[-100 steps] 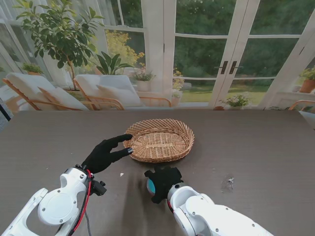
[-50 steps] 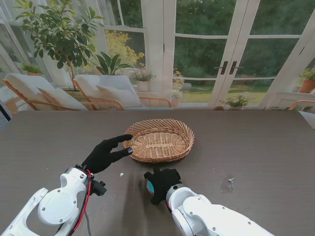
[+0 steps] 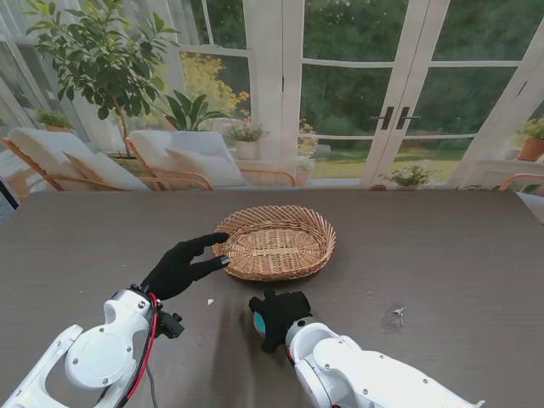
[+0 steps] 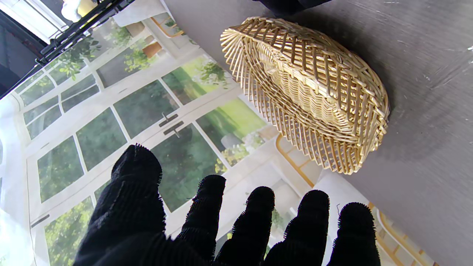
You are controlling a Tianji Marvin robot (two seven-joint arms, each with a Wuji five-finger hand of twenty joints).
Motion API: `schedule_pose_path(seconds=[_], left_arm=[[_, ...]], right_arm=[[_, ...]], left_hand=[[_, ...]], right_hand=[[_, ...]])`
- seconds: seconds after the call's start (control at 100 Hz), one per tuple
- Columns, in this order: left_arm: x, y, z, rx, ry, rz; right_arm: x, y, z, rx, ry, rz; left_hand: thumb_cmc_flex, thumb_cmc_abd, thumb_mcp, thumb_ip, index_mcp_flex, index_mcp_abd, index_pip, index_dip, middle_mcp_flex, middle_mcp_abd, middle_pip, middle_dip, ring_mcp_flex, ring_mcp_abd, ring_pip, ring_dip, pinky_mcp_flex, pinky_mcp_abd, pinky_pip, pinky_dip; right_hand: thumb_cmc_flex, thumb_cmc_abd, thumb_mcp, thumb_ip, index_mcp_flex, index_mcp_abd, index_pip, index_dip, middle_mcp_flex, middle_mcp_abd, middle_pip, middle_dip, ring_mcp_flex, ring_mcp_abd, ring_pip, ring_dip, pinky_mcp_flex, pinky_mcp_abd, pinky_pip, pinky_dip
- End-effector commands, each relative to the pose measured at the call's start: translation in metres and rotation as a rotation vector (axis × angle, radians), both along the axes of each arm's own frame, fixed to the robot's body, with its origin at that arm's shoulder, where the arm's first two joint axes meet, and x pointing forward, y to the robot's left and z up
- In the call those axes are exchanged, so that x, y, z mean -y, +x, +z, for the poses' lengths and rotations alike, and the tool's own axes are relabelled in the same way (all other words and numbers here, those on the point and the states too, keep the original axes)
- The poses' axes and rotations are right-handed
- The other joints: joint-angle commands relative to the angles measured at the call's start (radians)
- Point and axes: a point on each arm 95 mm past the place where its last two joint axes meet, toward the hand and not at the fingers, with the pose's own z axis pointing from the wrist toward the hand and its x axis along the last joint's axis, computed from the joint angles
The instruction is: Stack culture dishes into a storage basket
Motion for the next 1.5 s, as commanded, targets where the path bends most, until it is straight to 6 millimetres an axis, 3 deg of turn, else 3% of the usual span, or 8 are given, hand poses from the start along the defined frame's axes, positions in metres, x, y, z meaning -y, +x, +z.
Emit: schedule_pose_path(seconds=[0.0, 0.33, 0.62, 1.07, 1.24, 1.49], left_arm=[[0.002, -0.001, -0.001, -0.016, -0.002, -0.013], [0.001, -0.001, -0.002, -0.016, -0.003, -0.011], [0.001, -0.002, -0.002, -0.017, -0.005, -0.011], [0.000, -0.003, -0.001, -0.016, -0.006, -0.008], [0.000, -0.003, -0.002, -0.016, -0.006, -0.007], [-0.001, -0.004, -0.002, -0.014, -0.005, -0.004]], right_arm=[[-0.001, -0.004, -0.005, -0.020, -0.006, -0.002], [0.001, -0.005, -0.013, -0.036, 0.005, -0.017], [0.004, -0.005, -0.018, -0.051, 0.015, -0.027], [0.008, -0.007, -0.025, -0.062, 0.034, -0.040], [0.010, -0.008, -0.030, -0.052, 0.042, -0.036], [0.015, -0.010, -0.036, -0.053, 0.041, -0.034]], left_hand=[[0.031, 0.043, -0.022, 0.003, -0.004, -0.012, 0.000, -0.001, -0.001, -0.001, -0.012, -0.006, -0.029, 0.012, -0.012, 0.008, -0.002, 0.015, -0.027, 0.003], [0.031, 0.043, -0.022, 0.003, 0.000, -0.013, 0.001, -0.001, -0.001, -0.001, -0.012, -0.006, -0.030, 0.013, -0.013, 0.008, -0.001, 0.016, -0.027, 0.003], [0.031, 0.044, -0.022, 0.003, 0.001, -0.012, 0.002, 0.000, -0.001, 0.002, -0.012, -0.006, -0.029, 0.012, -0.012, 0.008, 0.000, 0.015, -0.027, 0.003], [0.031, 0.044, -0.022, 0.003, 0.004, -0.012, 0.003, 0.000, 0.001, 0.001, -0.011, -0.005, -0.028, 0.014, -0.012, 0.009, 0.000, 0.017, -0.027, 0.003], [0.031, 0.043, -0.022, 0.003, 0.005, -0.012, 0.003, 0.000, 0.000, 0.000, -0.011, -0.005, -0.027, 0.015, -0.012, 0.009, 0.001, 0.016, -0.026, 0.004], [0.030, 0.044, -0.022, 0.003, 0.004, -0.012, 0.003, 0.000, 0.000, 0.000, -0.012, -0.005, -0.026, 0.014, -0.011, 0.009, 0.002, 0.016, -0.026, 0.004]], right_hand=[[0.029, -0.044, 0.071, 0.027, -0.035, -0.015, 0.053, 0.019, 0.006, -0.020, 0.032, 0.031, 0.034, -0.004, 0.027, 0.018, -0.088, 0.040, 0.069, -0.001], [0.102, -0.043, 0.140, 0.039, -0.017, -0.053, 0.239, 0.039, 0.051, -0.025, 0.083, 0.082, 0.076, 0.000, 0.077, 0.039, -0.023, 0.054, 0.122, 0.004], [0.181, -0.057, 0.201, 0.048, 0.032, -0.062, 0.298, 0.035, 0.115, -0.015, 0.116, 0.101, 0.147, -0.025, 0.142, 0.066, 0.053, 0.046, 0.166, 0.009], [0.288, -0.095, 0.259, 0.051, 0.147, -0.069, 0.397, 0.027, 0.252, -0.041, 0.181, 0.143, 0.335, -0.097, 0.243, 0.112, 0.243, 0.001, 0.266, 0.008], [0.296, -0.112, 0.275, 0.049, 0.219, -0.074, 0.403, 0.015, 0.303, -0.052, 0.176, 0.146, 0.380, -0.111, 0.234, 0.114, 0.271, -0.003, 0.278, -0.001], [0.306, -0.112, 0.283, 0.049, 0.231, -0.075, 0.399, 0.004, 0.312, -0.051, 0.170, 0.150, 0.391, -0.115, 0.211, 0.116, 0.287, -0.002, 0.287, -0.009]])
